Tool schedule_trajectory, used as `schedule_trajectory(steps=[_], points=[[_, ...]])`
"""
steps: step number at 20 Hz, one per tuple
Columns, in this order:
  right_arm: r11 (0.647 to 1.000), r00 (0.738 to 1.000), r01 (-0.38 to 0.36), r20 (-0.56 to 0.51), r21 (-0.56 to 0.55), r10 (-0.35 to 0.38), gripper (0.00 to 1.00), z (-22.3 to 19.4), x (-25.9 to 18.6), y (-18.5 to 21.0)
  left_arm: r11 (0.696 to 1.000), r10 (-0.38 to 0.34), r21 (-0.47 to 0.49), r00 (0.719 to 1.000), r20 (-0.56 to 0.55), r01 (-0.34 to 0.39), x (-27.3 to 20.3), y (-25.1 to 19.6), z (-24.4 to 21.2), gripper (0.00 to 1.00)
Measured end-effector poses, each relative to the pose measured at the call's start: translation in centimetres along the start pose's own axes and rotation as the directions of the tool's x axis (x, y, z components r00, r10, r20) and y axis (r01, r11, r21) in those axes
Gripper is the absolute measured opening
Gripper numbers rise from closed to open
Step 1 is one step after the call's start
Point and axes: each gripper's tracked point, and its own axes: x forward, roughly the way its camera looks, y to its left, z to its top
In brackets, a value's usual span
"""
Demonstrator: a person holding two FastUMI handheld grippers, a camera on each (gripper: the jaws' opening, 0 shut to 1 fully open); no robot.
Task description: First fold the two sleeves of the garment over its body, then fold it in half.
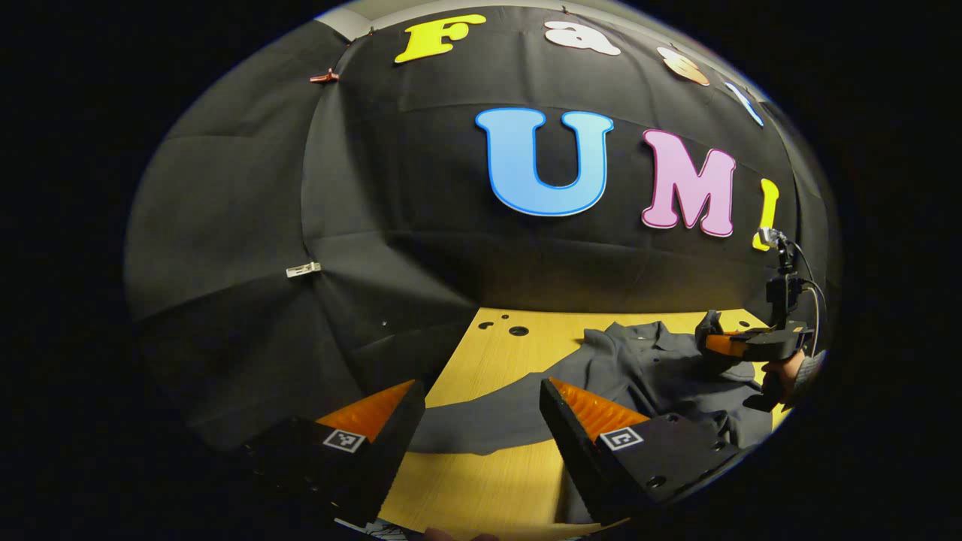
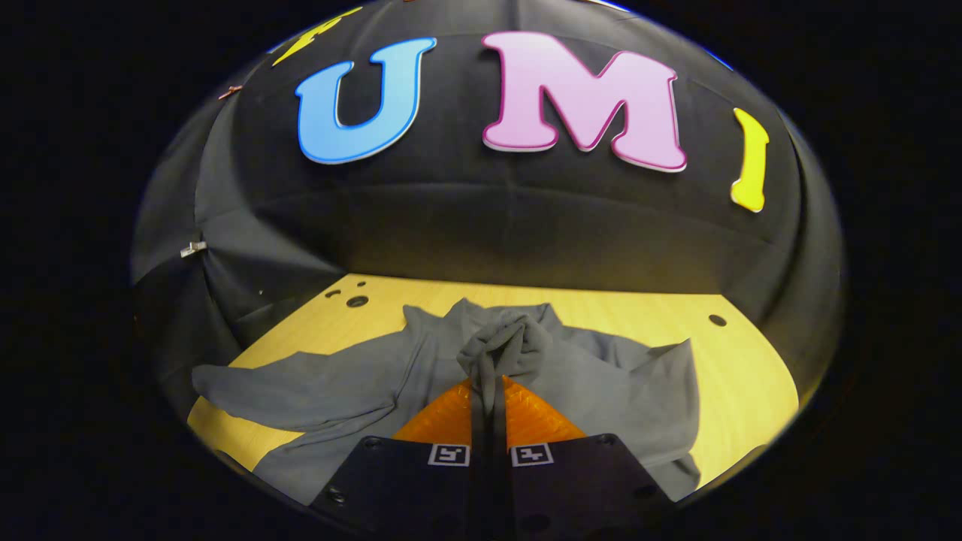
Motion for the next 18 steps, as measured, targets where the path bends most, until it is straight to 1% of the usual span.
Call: schedule_trajectory(steps=[1, 2, 4, 7, 9, 11, 12, 14, 15, 16, 17, 18], points=[[1.000, 1.000, -0.004, -0.021, -0.009, 0.004, 0.00, -1.0, 0.8, 0.6, 1.000, 0.009, -0.005, 1.000, -0.007, -0.009, 0.2, 0.4, -0.5, 0.97], [1.000, 0.999, -0.009, -0.047, -0.017, 0.008, 0.05, -2.0, 1.6, 1.2, 1.000, 0.017, -0.011, 1.000, -0.010, -0.018, 0.3, 0.9, -0.6, 0.97], [1.000, 0.996, -0.017, -0.090, -0.003, 0.016, 0.06, -3.5, 2.9, 2.2, 0.999, 0.021, -0.028, 1.000, -0.004, -0.021, 0.6, 1.6, -0.8, 0.97], [0.999, 0.989, -0.027, -0.146, 0.022, 0.030, 0.08, -6.1, 4.1, 3.1, 0.998, 0.047, -0.043, 0.998, -0.030, -0.048, 1.1, 2.7, -2.3, 0.97], [0.998, 0.981, -0.051, -0.185, 0.048, 0.059, 0.15, -7.3, 4.8, 4.0, 0.997, 0.061, -0.051, 0.997, -0.056, -0.064, 1.6, 3.4, -3.4, 0.98], [0.995, 0.976, -0.078, -0.201, 0.059, 0.088, 0.44, -7.7, 4.7, 5.0, 0.995, 0.067, -0.066, 0.995, -0.075, -0.072, 2.0, 3.9, -4.4, 0.98], [0.994, 0.974, -0.092, -0.200, 0.059, 0.102, 0.53, -7.5, 4.4, 5.5, 0.994, 0.068, -0.077, 0.994, -0.083, -0.075, 2.3, 4.2, -4.7, 0.98], [0.987, 0.969, -0.135, -0.197, 0.083, 0.149, 0.51, -7.2, 3.9, 6.9, 0.993, 0.076, -0.088, 0.993, -0.094, -0.084, 2.7, 4.7, -5.4, 0.98], [0.982, 0.967, -0.157, -0.187, 0.100, 0.174, 0.41, -6.6, 3.3, 7.5, 0.992, 0.079, -0.088, 0.992, -0.100, -0.088, 3.0, 4.9, -5.9, 0.98], [0.976, 0.964, -0.185, -0.171, 0.115, 0.203, 0.61, -5.8, 3.0, 8.1, 0.992, 0.076, -0.089, 0.991, -0.112, -0.087, 3.4, 5.0, -6.3, 0.98], [0.970, 0.962, -0.208, -0.154, 0.124, 0.226, 0.63, -5.1, 2.5, 8.5, 0.993, 0.068, -0.092, 0.990, -0.123, -0.080, 3.6, 5.0, -6.9, 0.98], [0.964, 0.959, -0.230, -0.139, 0.132, 0.248, 0.63, -4.4, 2.0, 8.9, 0.993, 0.060, -0.095, 0.989, -0.134, -0.073, 4.1, 4.9, -7.5, 0.98]])
